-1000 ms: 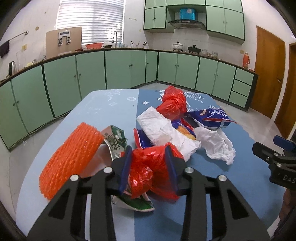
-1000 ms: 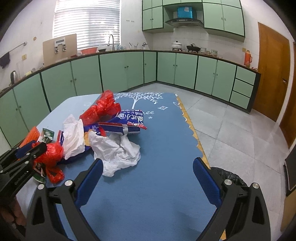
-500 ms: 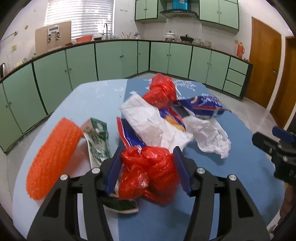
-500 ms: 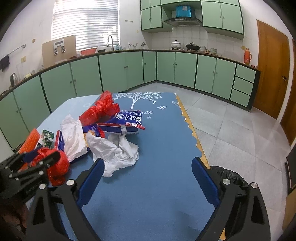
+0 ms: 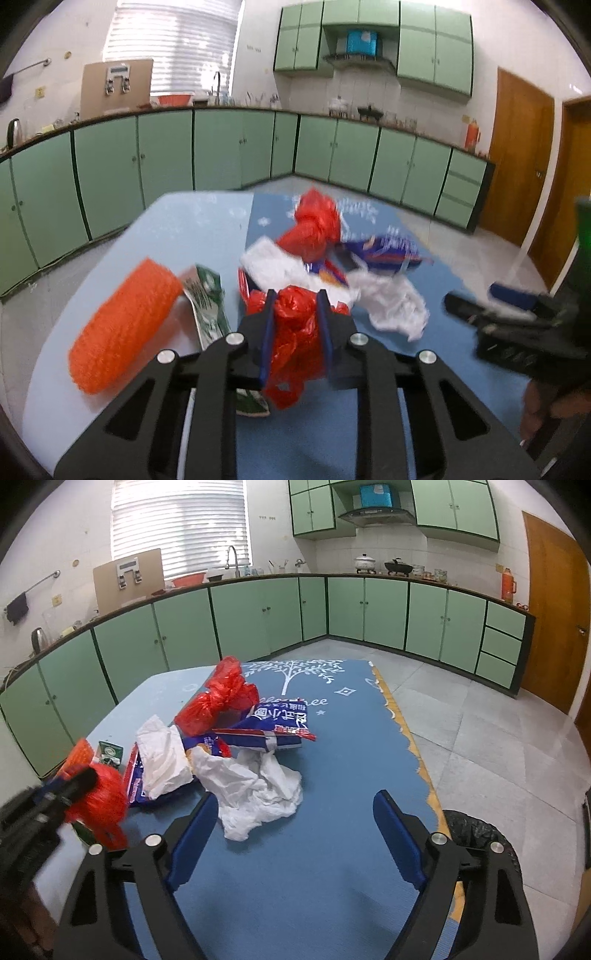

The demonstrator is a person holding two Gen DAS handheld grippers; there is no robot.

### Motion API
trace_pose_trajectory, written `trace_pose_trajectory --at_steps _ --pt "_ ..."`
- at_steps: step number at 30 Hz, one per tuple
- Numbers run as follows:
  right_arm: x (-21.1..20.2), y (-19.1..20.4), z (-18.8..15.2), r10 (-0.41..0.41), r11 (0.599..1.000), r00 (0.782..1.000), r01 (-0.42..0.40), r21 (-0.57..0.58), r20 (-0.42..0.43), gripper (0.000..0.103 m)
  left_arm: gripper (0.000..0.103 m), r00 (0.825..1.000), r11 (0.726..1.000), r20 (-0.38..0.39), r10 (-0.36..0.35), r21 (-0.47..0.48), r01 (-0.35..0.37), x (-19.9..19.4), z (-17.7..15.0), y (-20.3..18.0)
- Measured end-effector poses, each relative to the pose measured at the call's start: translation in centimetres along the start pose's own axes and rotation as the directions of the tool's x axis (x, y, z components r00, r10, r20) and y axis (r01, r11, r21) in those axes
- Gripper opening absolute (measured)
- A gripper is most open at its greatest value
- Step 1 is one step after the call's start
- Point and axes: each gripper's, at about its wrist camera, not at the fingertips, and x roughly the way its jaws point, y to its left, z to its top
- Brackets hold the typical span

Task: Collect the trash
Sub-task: 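Grasp the white tissue with the right tool while the left tool holds the red bag, then carry the tissue and red bag over the bin and open both tools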

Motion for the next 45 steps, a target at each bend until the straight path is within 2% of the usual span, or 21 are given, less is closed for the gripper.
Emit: trace_pose_trajectory --at_steps 7,12,16,18,20,22,23,26,32,37,40,45 --pt "2.1 0.8 0.4 -0.014 1.0 1.0 0.014 -0.002 -0.02 0.084 0.019 0.998 1.0 0.067 0.005 0.001 -0.006 -0.7 1.5 -0.2" --pt "3.9 1.3 0.6 -0.03 0.999 0.998 0.029 -0.018 -0.056 0.084 0.019 0.999 0.999 0.043 0.031 0.013 -0.032 0.6 1.3 0.1" --pt "5.1 1.2 0.6 -0.021 1.0 0.994 0.019 -0.015 -0.104 0.075 0.019 0.999 0.999 0.009 0.048 0.015 -0.048 1.7 0.8 0.6" --pt "5.9 1.2 0.5 -0.007 1.0 0.99 0.006 -0.013 -0.139 0.067 0.019 0.999 0.999 -0.005 0.051 0.014 -0.051 2.2 0.6 0.8" --pt "6.6 1.1 0.5 0.021 1.0 0.985 -0.022 -0.007 -0.174 0.053 0.019 0.998 0.998 -0.012 0.054 0.017 -0.053 2.4 0.5 0.8" --pt "7.1 1.2 0.4 0.028 0.999 0.98 -0.031 -0.009 -0.199 0.036 0.019 0.998 0.998 -0.017 0.054 0.017 -0.054 2.4 0.4 0.8" --pt "7.1 1.3 0.4 0.033 0.999 0.98 -0.036 -0.013 -0.197 0.022 0.019 0.998 0.998 -0.018 0.055 0.018 -0.054 2.4 0.5 0.7" --pt "6.7 2.1 0.2 0.052 0.997 0.981 -0.062 -0.05 -0.186 0.009 0.019 0.998 0.998 -0.015 0.055 0.021 -0.055 2.3 0.7 0.6" --pt "3.9 0.9 0.5 0.091 0.996 0.989 -0.093 -0.015 -0.12 0.008 0.019 0.999 0.998 0.013 0.047 0.032 -0.048 1.1 1.4 -0.1" --pt "-0.2 -1.3 0.9 0.117 0.993 0.992 -0.116 0.029 -0.053 0.008 0.019 0.999 0.999 0.038 0.013 0.042 -0.014 0.0 2.0 -1.4" --pt "-2.7 -3.0 0.9 0.111 0.993 0.994 -0.11 0.043 -0.011 0.008 0.019 0.998 0.999 0.047 -0.029 0.044 0.027 -0.6 2.4 -2.8" --pt "-6.2 -6.6 0.3 0.04 0.995 0.999 -0.042 0.09 0.028 0.008 0.019 0.991 0.99 0.047 -0.126 0.069 0.123 -0.9 2.8 -6.6"
